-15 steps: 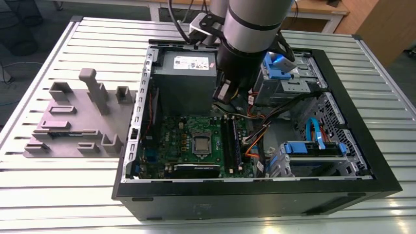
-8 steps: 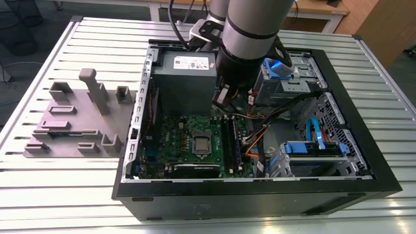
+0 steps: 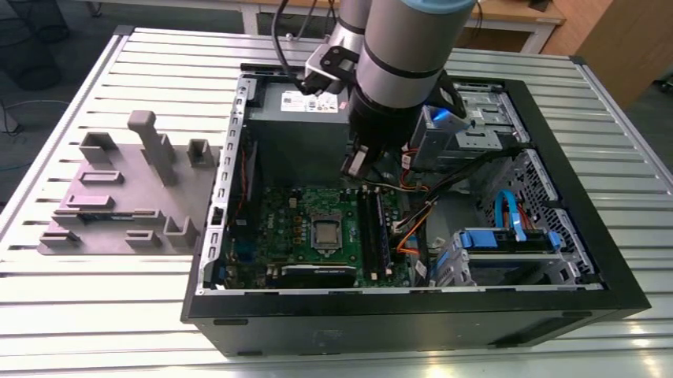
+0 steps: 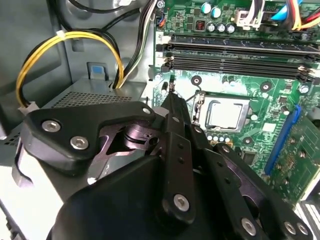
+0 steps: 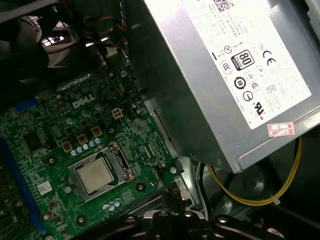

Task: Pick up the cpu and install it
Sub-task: 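Install the first cpu locking lever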

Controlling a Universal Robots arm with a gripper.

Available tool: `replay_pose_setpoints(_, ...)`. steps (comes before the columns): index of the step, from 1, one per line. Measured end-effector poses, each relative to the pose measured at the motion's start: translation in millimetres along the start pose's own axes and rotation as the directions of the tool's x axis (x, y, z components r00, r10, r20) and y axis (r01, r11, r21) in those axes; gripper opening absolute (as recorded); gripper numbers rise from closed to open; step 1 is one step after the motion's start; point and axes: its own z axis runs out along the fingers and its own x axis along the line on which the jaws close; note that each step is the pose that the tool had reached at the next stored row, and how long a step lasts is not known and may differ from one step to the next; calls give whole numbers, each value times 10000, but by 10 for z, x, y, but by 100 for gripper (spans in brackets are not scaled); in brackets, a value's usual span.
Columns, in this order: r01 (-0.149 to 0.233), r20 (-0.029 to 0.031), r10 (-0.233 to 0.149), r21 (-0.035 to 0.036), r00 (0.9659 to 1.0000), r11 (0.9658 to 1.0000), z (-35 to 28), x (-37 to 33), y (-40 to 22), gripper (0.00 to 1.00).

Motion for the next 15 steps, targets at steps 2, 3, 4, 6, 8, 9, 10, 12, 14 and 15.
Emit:
replay_pose_setpoints(2, 5, -2, -5, 0, 10000, 10000, 34, 11, 9, 10)
replay_pose_setpoints(3, 6, -2, -6, 0, 10000, 10000, 43, 13, 12, 10)
replay_pose_setpoints(4, 6, -29, -6, 12, 10000, 10000, 44, 10, 14, 10)
replay_pose_setpoints(6, 7, -40, -7, 19, 10000, 10000, 47, 11, 13, 10)
replay_pose_setpoints(8, 7, -30, -7, 16, 10000, 10000, 70, 13, 12, 10)
replay_pose_setpoints(9, 7, -28, -7, 15, 10000, 10000, 87, 15, 11, 10)
replay_pose_setpoints(10, 6, -27, -6, 14, 10000, 10000, 106, 16, 10, 10)
replay_pose_setpoints(12, 7, -29, -7, 14, 10000, 10000, 142, 19, 8, 10)
replay_pose_setpoints(14, 6, -28, -6, 14, 10000, 10000, 179, 16, 9, 10)
replay_pose_setpoints(15, 5, -28, -5, 14, 10000, 10000, 194, 13, 12, 10)
